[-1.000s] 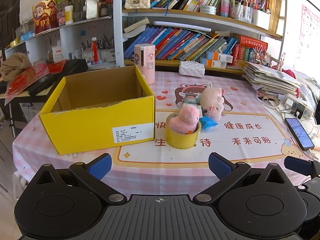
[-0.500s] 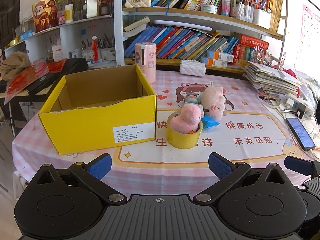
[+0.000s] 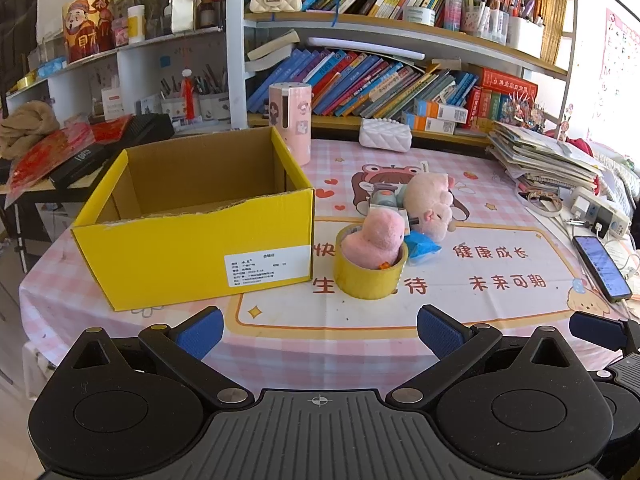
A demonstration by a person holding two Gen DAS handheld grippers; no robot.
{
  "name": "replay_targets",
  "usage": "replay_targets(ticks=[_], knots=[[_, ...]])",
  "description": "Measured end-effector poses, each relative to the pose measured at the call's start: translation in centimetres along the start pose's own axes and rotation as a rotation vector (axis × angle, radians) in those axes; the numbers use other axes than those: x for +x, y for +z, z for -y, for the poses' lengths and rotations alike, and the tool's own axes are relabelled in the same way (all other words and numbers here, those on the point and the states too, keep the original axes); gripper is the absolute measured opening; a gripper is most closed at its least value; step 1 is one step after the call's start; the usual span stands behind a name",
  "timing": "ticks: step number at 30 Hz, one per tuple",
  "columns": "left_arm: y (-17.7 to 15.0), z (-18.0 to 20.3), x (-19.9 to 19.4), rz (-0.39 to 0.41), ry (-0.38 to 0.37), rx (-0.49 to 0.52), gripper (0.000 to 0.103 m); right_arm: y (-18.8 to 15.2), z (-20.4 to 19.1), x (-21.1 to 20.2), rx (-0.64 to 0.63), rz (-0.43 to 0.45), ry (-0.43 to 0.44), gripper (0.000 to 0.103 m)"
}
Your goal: Organize objects
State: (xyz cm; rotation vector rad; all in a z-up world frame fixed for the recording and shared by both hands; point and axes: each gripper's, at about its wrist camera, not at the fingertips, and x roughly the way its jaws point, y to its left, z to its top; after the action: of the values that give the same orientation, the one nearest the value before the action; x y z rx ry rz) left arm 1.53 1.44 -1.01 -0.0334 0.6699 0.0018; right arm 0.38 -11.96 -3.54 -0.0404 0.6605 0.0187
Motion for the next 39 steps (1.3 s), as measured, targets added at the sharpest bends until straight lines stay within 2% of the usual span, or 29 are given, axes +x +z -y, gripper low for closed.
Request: replay_targets(ticks=[12, 23, 33, 39], knots=[[0.8, 0.4, 1.6, -0.01, 0.009, 0.001, 0.103, 1.1, 0.7, 1.7, -0.009, -0.021, 0.006, 0.103], [2.2, 1.1, 4.0, -0.037, 0.021, -0.053, 0.103, 3.4, 2.3, 4.7, -0.032, -0.041, 0.027, 0.103], [3.4, 1.9, 5.6, -0.018, 0.086, -0.138, 0.103, 5.8, 4.2, 7.9, -0.108, -0.044, 0.091, 0.103], [3.7, 2.1, 6.2, 0.001, 0.137, -0.242, 0.103, 7.0, 5.4, 9.9, -0.14, -0.049, 0.155, 0.103]])
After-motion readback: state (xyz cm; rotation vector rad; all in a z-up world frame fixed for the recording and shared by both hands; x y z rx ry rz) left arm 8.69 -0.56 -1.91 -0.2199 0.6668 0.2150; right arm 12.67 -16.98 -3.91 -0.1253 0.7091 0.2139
